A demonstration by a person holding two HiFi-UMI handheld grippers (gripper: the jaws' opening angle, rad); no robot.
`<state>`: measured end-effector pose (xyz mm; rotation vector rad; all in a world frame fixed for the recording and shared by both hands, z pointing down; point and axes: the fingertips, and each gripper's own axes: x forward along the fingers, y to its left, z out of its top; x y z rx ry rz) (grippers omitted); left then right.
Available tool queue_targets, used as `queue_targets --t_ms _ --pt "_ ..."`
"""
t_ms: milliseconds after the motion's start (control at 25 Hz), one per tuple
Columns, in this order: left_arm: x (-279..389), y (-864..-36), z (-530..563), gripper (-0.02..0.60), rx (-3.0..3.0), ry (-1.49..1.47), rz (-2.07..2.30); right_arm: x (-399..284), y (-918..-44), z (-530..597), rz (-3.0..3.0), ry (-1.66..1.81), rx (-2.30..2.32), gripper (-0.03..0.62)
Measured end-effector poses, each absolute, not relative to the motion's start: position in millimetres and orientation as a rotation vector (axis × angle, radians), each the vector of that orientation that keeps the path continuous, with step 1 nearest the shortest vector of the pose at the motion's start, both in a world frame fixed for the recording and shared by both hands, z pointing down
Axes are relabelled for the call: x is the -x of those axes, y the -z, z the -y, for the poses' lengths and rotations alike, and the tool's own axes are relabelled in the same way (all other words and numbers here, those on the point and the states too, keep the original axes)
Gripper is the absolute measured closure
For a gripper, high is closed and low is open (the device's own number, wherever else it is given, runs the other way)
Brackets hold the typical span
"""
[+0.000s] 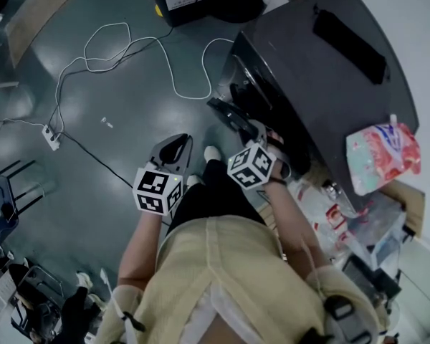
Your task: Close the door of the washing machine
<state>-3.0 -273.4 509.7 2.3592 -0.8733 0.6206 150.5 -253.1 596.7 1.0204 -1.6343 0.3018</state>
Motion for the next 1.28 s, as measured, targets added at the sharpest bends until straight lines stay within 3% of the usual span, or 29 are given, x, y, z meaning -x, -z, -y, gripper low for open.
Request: queue_targets --t_ms 1280 --pt "-26 -500 287 0.549 -2.43 -0.663 0.813 -177 -595 278 1.526 0.008 -1.203 0.457"
